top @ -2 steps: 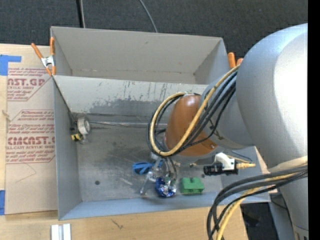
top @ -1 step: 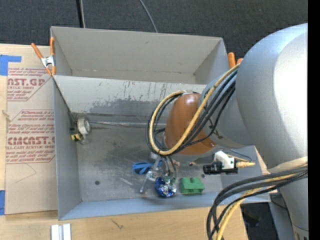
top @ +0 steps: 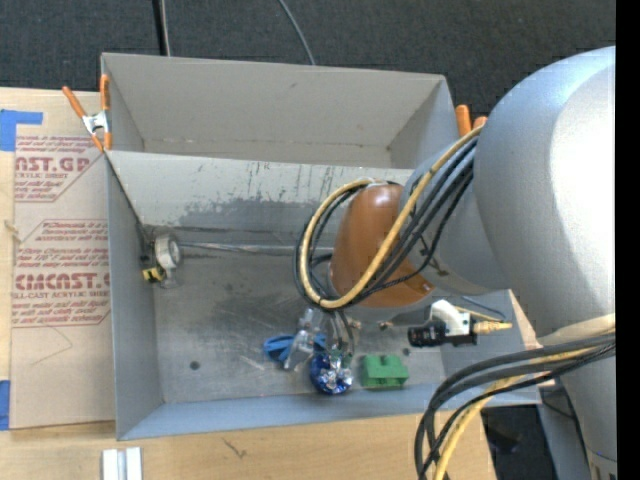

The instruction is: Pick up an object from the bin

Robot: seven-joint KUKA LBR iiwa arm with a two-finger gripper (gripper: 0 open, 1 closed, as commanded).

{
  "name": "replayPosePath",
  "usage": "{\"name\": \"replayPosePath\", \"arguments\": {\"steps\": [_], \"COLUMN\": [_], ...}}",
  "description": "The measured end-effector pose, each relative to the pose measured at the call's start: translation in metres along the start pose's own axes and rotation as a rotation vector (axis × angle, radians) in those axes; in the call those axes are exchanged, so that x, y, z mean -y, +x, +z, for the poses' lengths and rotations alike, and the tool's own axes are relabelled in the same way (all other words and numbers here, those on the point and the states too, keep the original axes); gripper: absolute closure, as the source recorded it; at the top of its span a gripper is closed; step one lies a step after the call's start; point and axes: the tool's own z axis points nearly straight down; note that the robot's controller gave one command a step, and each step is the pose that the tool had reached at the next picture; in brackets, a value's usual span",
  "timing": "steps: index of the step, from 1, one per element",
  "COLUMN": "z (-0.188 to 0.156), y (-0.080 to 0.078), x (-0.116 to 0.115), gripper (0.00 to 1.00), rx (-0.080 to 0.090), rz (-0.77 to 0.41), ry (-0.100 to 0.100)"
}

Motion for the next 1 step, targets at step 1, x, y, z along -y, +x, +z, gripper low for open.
{"name": "replayPosePath", "arguments": {"steps": [1], "z": [-0.0133], "y": [-0.0005], "x": [-0.0007], "gripper": [1.00], "rx": [-0.009], "rz": [0.000], "ry": [0.004]}}
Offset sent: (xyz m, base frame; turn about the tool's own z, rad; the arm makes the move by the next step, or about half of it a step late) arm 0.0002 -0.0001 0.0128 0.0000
